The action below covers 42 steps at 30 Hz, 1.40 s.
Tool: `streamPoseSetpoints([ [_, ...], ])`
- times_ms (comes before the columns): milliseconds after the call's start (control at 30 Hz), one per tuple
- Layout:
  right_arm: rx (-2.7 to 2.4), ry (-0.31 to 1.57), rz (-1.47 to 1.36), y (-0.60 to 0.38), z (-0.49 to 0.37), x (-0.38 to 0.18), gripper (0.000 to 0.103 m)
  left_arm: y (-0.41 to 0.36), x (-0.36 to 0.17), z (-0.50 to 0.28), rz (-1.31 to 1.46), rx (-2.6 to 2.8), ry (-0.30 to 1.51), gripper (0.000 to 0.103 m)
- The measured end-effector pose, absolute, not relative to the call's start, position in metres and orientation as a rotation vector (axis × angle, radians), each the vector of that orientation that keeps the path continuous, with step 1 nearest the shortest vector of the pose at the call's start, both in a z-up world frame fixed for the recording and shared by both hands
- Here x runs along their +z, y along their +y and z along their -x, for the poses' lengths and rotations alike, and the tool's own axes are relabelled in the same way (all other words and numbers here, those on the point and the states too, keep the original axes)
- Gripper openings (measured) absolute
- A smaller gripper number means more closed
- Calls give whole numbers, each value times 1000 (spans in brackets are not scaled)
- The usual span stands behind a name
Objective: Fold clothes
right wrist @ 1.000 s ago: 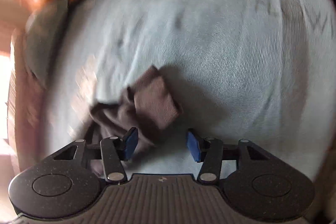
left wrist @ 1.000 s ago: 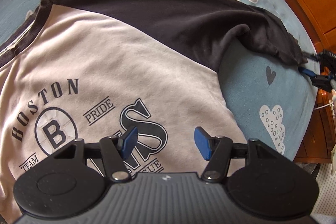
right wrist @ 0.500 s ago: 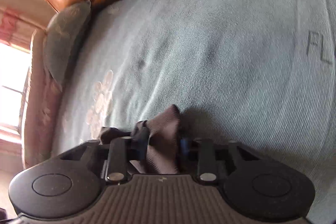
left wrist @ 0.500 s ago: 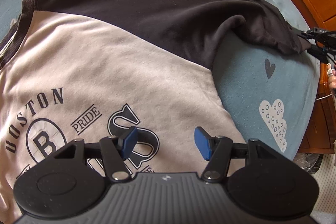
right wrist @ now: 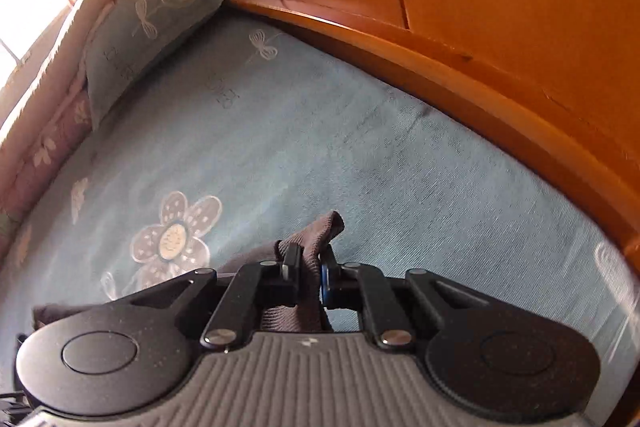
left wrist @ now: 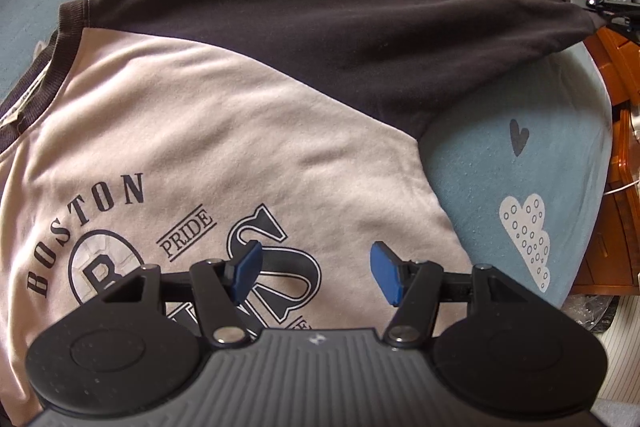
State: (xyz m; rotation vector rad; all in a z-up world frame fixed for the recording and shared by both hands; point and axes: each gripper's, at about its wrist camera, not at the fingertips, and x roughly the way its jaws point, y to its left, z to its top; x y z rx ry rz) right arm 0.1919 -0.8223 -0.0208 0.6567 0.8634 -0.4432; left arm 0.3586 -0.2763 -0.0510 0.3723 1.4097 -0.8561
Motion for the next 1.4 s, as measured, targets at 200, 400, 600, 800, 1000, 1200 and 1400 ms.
streamPoseSetpoints([
  [200,-605,891,-639,-818,-190,-29,24,-268,-46,-358,-378,-850,1385,60],
  [400,-331,902,-576,-728,-237,-21,57,-271,-35,-370,-406,-851,1292,60],
  [600,-77,997,-409,-616,-308,-54,66,-295,-27,-415,-342,-853,1189,60],
  [800,-113,975,-112,-544,-316,-86,72,-347,-49,-434,-398,-876,1059,62],
  [1000,-179,1008,-115,-559,-279,-90,92,-370,-82,-466,-461,-787,975,76],
  [1200,-164,1020,-155,-553,-269,-69,96,-368,-69,-498,-350,-740,1043,74],
  [1400,-39,1001,-102,-511,-284,-73,96,-329,-44,-478,-344,-756,1046,74],
])
